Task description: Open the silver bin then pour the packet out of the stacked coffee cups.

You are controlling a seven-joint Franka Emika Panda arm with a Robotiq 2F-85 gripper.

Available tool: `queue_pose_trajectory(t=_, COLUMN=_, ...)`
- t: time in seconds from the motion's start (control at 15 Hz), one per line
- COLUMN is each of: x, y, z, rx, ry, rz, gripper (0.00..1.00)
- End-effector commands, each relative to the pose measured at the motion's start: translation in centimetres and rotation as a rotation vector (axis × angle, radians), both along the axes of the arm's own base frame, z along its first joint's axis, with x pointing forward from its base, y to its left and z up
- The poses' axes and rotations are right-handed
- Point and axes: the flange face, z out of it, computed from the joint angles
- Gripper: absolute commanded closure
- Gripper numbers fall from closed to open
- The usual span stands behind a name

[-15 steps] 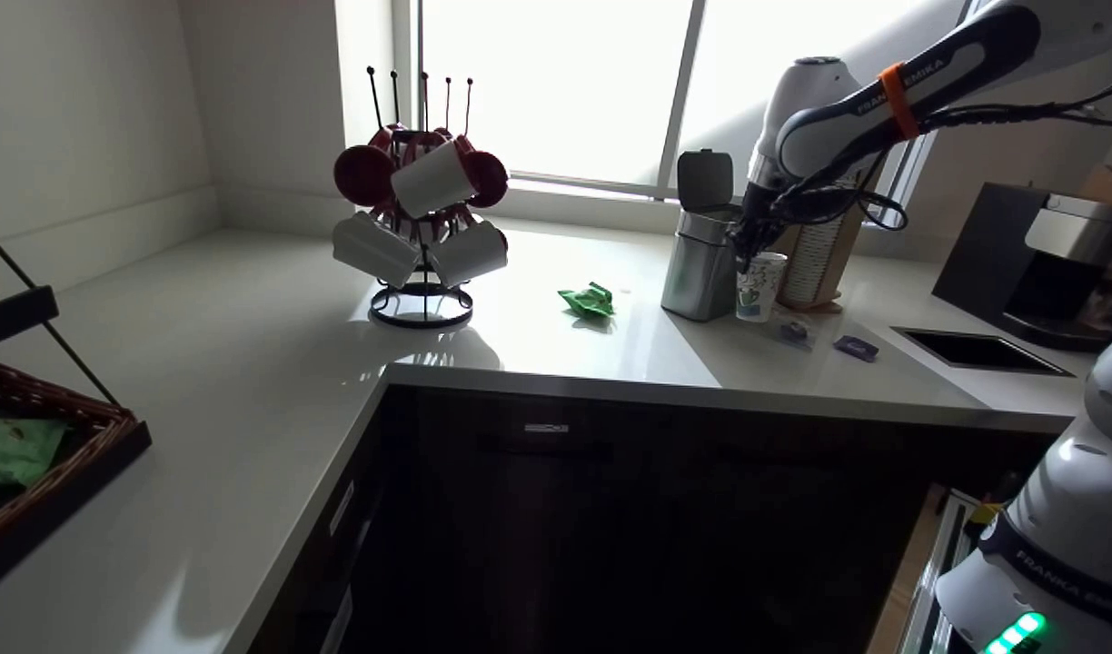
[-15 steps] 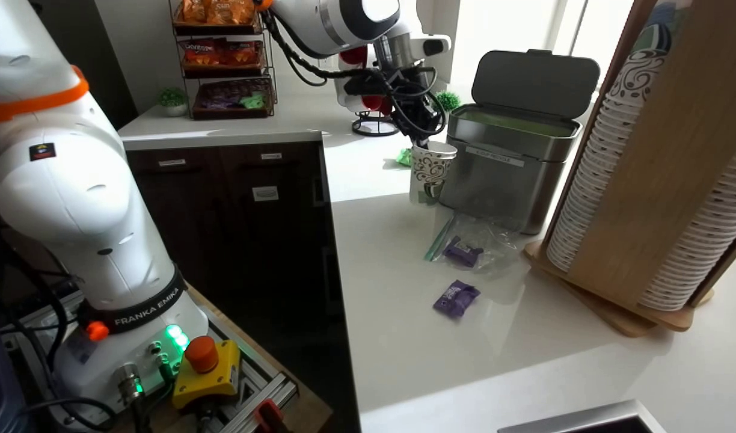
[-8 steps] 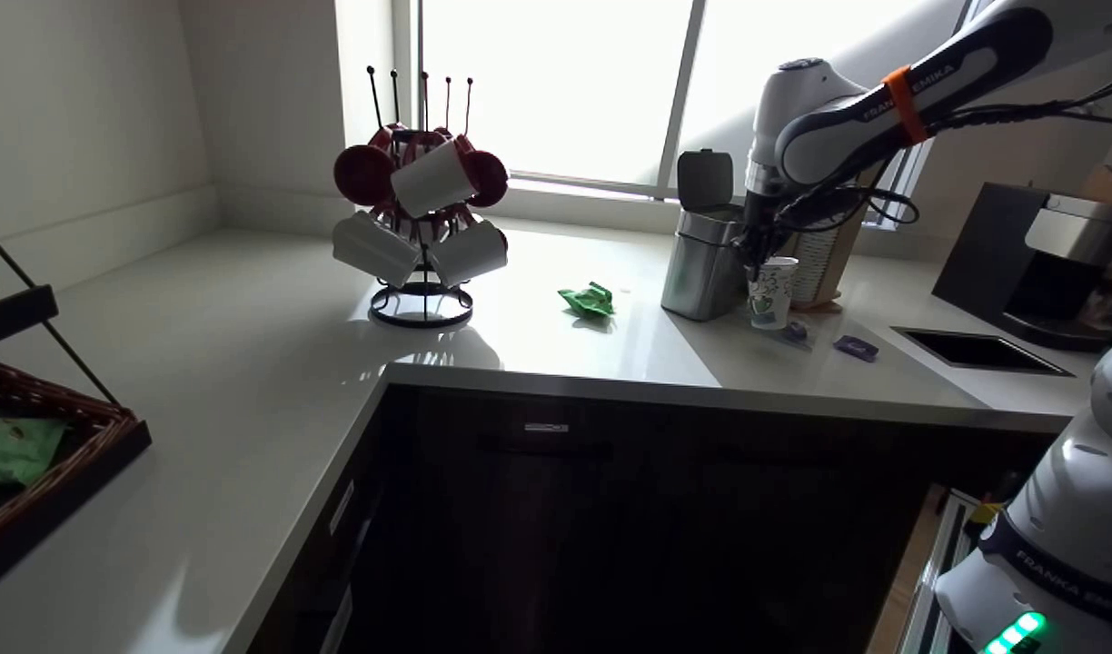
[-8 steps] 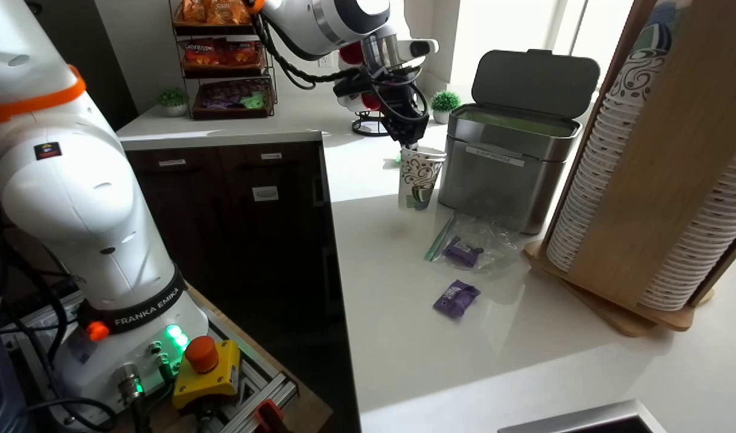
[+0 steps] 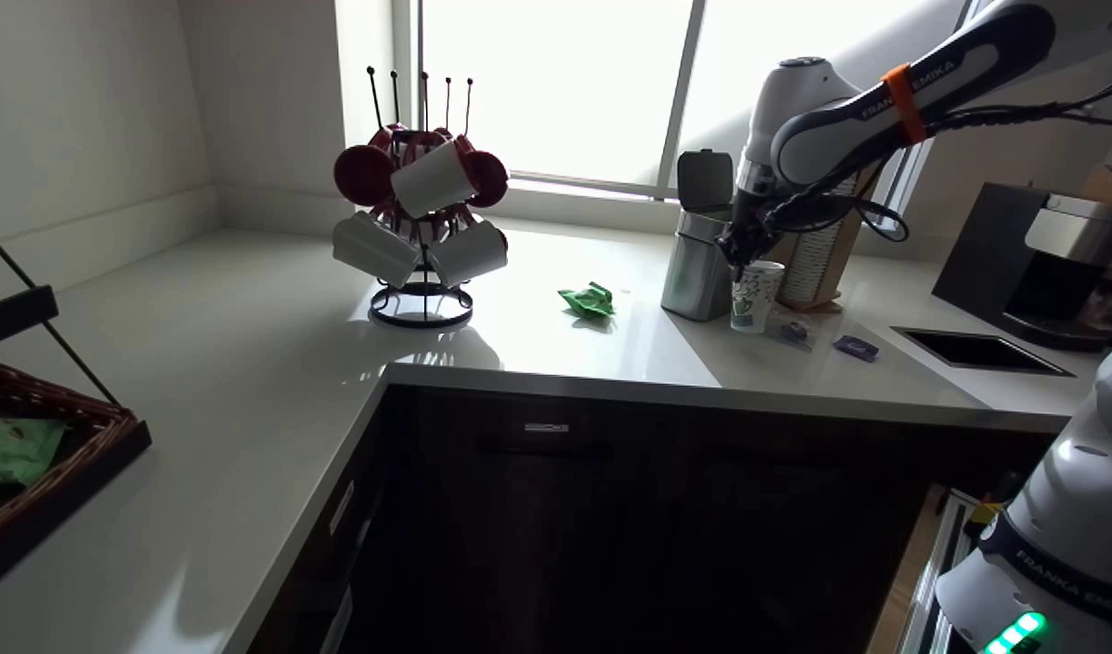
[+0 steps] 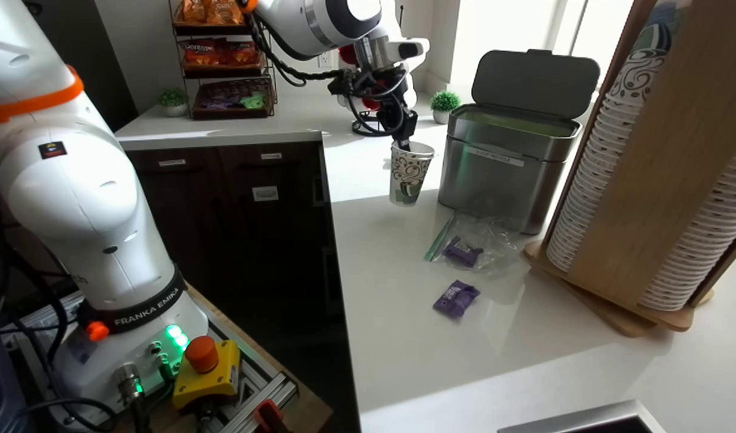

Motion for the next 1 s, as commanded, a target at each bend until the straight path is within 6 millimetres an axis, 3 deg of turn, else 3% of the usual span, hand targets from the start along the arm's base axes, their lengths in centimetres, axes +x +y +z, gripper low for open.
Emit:
queue_pose_trajectory(t=0.0, x=-0.7, y=0.7, z=-0.6, rx=0.011, ry=-0.055, rz=-0.041, gripper=0.70)
queue_pose_trajectory(t=0.13, x=-0.7, y=0.8, z=-0.7, rx=0.016, ry=-0.067, rz=-0.052, gripper=0.63)
queue_pose_trajectory(t=0.4, x=-0.9, y=0.7, z=-0.5, rx=0.032, ry=-0.079, rz=-0.073, gripper=0.31)
queue_pose_trajectory(t=0.67, x=-1.3, y=-0.5, z=0.9, rx=0.057, ry=-0.097, rz=-0.101, gripper=0.02)
queue_pose_trajectory(t=0.93, x=-2.5, y=-2.5, z=2.8, rx=0.118, ry=-0.121, rz=-0.114, gripper=0.00)
